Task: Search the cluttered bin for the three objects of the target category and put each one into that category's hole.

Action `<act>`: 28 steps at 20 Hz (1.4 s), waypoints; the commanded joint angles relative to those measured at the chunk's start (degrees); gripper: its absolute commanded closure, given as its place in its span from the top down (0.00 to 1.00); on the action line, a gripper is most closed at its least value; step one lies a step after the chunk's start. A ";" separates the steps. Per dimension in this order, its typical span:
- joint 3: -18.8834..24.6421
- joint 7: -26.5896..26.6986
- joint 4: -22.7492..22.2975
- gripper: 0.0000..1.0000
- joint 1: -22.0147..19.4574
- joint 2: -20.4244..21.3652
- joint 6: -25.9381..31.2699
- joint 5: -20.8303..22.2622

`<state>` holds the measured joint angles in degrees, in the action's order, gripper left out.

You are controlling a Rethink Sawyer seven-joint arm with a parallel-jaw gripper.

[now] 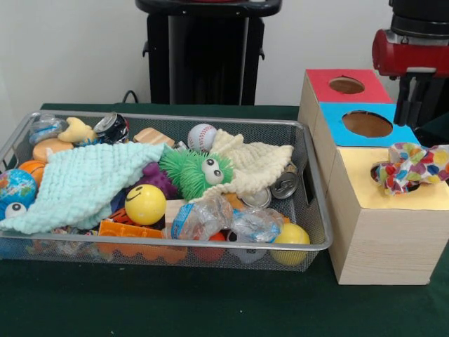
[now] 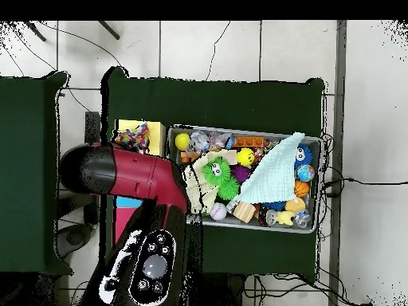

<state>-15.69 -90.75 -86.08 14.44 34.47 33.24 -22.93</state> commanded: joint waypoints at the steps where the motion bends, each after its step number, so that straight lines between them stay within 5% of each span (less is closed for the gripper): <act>1: 1.66 -12.26 1.70 0.00 -1.17 1.63 7.84 0.64; 28: 4.36 -8.93 3.90 0.00 -3.03 -1.37 -0.47 2.06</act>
<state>-15.44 -90.75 -82.47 13.30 36.98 33.25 -22.86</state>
